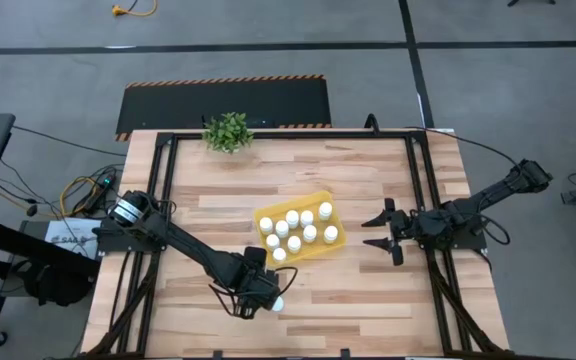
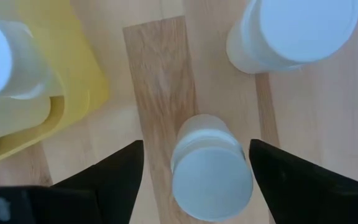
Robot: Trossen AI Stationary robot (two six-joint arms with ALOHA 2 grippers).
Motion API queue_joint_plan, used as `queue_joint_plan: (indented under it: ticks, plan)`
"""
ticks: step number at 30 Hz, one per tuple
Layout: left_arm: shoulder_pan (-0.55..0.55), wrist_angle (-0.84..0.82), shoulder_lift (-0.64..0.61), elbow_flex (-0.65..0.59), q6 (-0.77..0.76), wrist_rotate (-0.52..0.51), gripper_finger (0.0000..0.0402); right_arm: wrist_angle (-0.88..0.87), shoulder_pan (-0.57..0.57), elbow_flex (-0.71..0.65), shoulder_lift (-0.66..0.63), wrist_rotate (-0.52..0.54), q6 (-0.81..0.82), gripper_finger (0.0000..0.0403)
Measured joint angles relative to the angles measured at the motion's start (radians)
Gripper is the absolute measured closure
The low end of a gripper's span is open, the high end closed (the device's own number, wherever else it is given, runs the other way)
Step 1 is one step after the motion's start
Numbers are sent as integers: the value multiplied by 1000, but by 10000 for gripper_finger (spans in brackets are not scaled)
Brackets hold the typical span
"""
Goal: Pick and place pill bottles into a basket
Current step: Put the white pill bottle into the yellow bin
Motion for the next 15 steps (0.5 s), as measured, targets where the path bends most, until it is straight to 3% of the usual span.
queue_joint_plan:
  ticks: [15]
  plan:
    - [0,2,-2,0,-19,64,234,-1,0,0,0,0,0,173]
